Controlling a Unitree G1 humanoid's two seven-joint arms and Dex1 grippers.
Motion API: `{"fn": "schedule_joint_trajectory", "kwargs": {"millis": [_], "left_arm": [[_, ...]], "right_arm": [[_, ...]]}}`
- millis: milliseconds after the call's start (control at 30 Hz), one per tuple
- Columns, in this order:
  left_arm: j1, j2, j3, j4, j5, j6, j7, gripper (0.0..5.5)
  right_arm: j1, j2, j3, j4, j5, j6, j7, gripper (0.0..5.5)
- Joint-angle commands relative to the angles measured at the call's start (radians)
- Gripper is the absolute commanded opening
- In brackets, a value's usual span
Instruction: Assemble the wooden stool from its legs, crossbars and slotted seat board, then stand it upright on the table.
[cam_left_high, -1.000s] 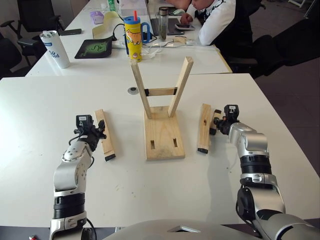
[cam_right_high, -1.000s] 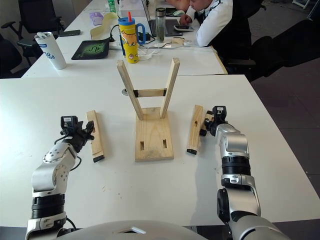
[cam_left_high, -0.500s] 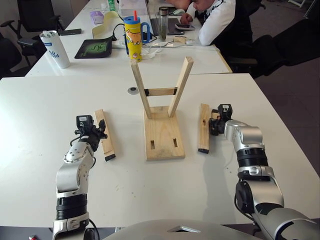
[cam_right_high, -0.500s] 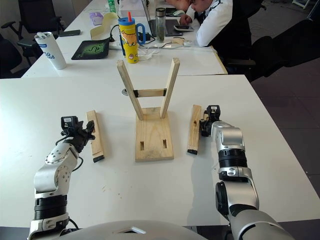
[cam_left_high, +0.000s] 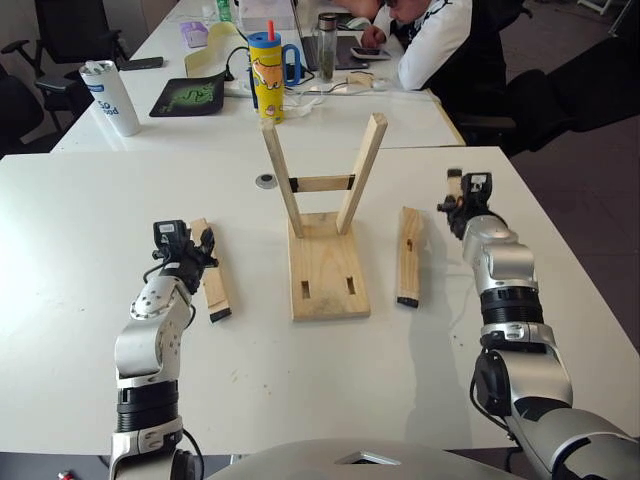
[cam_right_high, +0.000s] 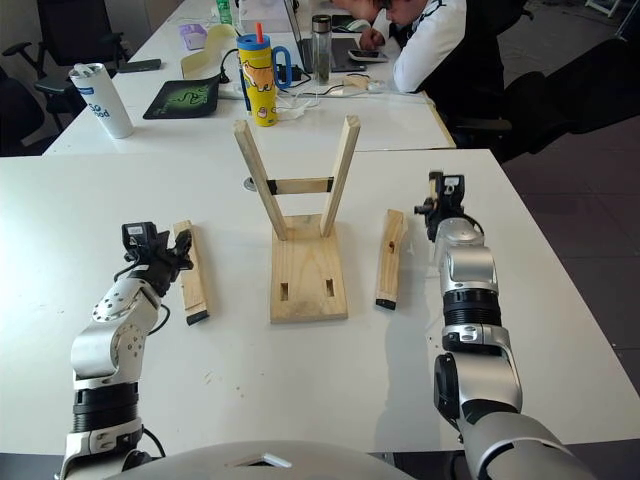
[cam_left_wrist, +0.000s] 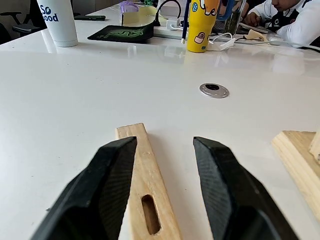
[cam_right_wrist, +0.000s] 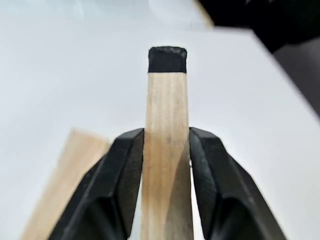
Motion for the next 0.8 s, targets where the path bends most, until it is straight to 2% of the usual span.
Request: {"fn": "schedule_joint_trajectory", "kwargs": {"millis": [33, 133, 233, 400, 500, 633, 800], "left_arm": [[-0.061, -0.084, 0.067, -0.122, -0.268, 0.054, -0.053, 2.51], [-0.095, -0.145, 0.124, -0.184, -0.548, 0.105, -0.032, 3.05], [-0.096, -0.169, 0.119, -0.229, -0.716, 0.132, -0.012, 3.53], [-0.085, -0.182, 0.054, -0.292, -0.838, 0.129, 0.024, 3.54], [-0.090, -0.181, 0.020, -0.302, -0.855, 0.117, 0.039, 3.54], [-0.089, -0.181, -0.004, -0.319, -0.878, 0.086, 0.066, 3.54], [-0.100, -0.165, -0.024, -0.311, -0.897, 0.061, 0.069, 2.90]], "right_arm": [[-0.140, -0.044, 0.020, -0.164, 0.047, -0.187, 0.139, 1.31], [-0.206, -0.047, 0.060, -0.335, 0.198, -0.109, 0.335, 1.31], [-0.207, -0.058, 0.134, -0.501, 0.315, 0.000, 0.479, 1.31], [-0.065, -0.062, 0.353, -0.569, 0.266, -0.009, 0.636, 1.31], [-0.017, -0.046, 0.436, -0.568, 0.226, -0.044, 0.675, 1.31], [-0.011, -0.026, 0.480, -0.566, 0.186, -0.065, 0.688, 1.31], [-0.005, -0.010, 0.479, -0.573, 0.172, -0.068, 0.685, 1.31]]}}
